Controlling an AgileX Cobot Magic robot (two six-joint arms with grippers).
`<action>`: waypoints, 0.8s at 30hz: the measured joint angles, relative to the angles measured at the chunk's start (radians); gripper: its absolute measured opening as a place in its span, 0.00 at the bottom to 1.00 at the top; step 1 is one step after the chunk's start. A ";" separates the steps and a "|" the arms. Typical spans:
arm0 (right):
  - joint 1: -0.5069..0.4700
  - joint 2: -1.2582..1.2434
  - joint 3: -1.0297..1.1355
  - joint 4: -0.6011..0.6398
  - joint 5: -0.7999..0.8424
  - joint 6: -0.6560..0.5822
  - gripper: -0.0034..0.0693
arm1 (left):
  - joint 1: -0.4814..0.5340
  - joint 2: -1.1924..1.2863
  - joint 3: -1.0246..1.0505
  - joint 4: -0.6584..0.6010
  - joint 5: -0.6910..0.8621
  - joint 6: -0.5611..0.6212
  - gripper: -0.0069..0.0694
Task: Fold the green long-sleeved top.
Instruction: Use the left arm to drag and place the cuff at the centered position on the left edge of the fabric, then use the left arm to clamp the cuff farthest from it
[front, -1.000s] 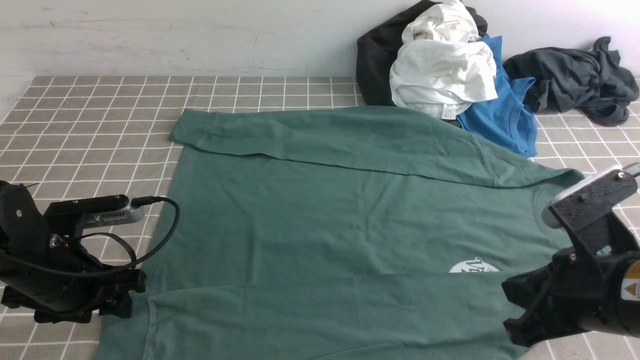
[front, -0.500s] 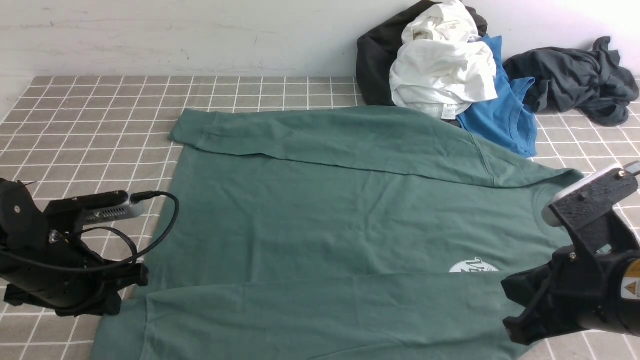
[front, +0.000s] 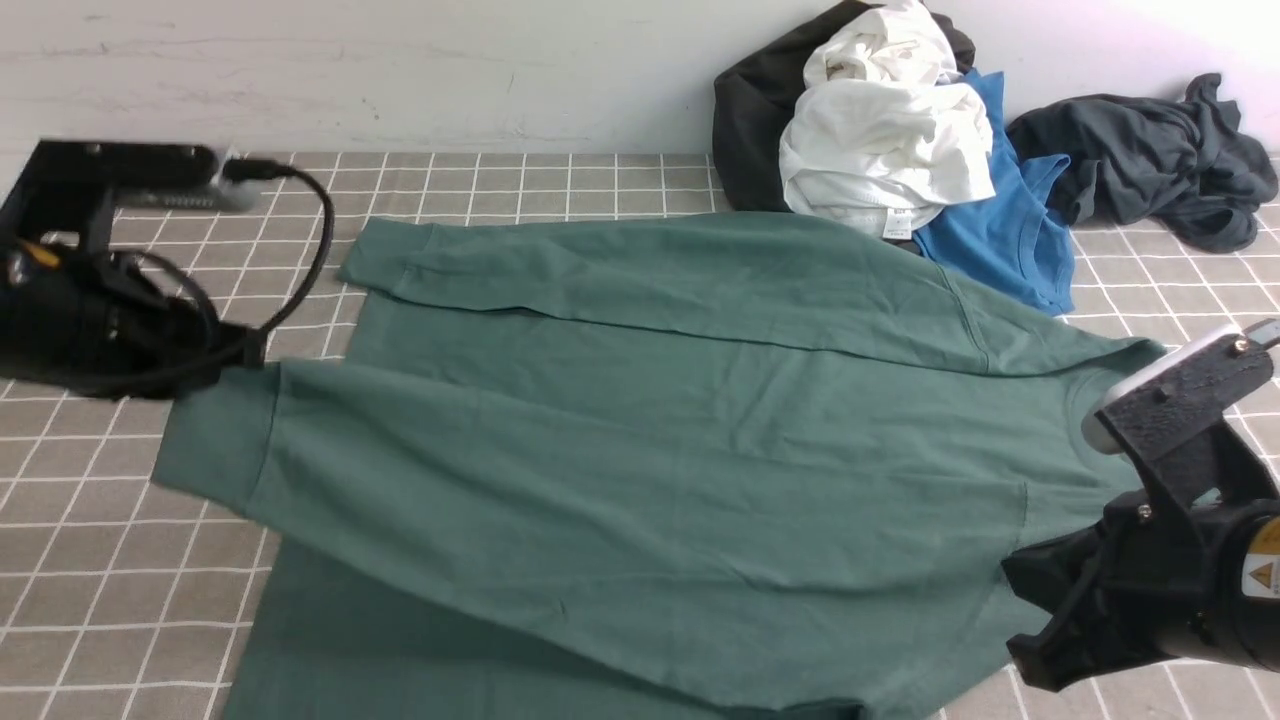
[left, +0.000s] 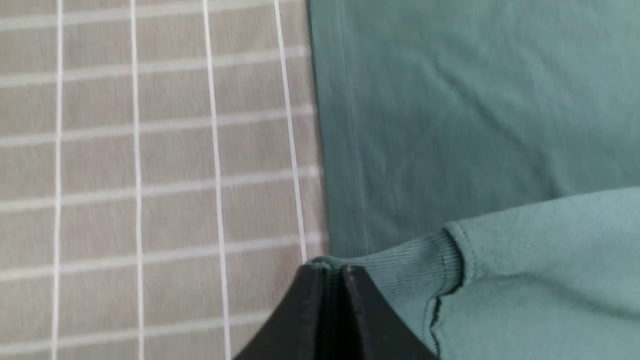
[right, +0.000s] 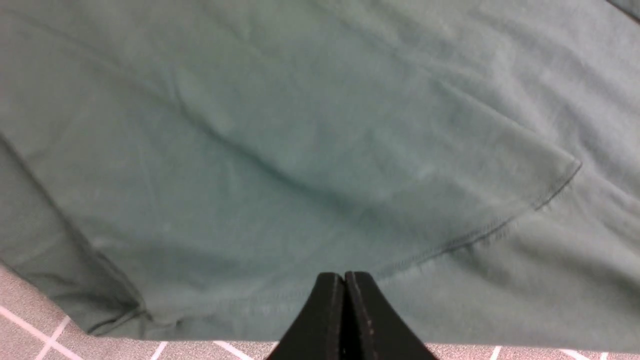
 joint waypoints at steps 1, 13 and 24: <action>0.000 0.000 0.000 0.000 0.000 0.000 0.03 | 0.000 0.044 -0.037 -0.005 0.000 0.000 0.11; 0.000 0.000 0.000 0.000 -0.001 0.000 0.03 | 0.000 0.489 -0.499 -0.014 0.092 0.000 0.46; 0.000 0.014 -0.001 0.000 -0.019 0.000 0.03 | 0.000 0.863 -0.975 -0.014 0.104 -0.060 0.66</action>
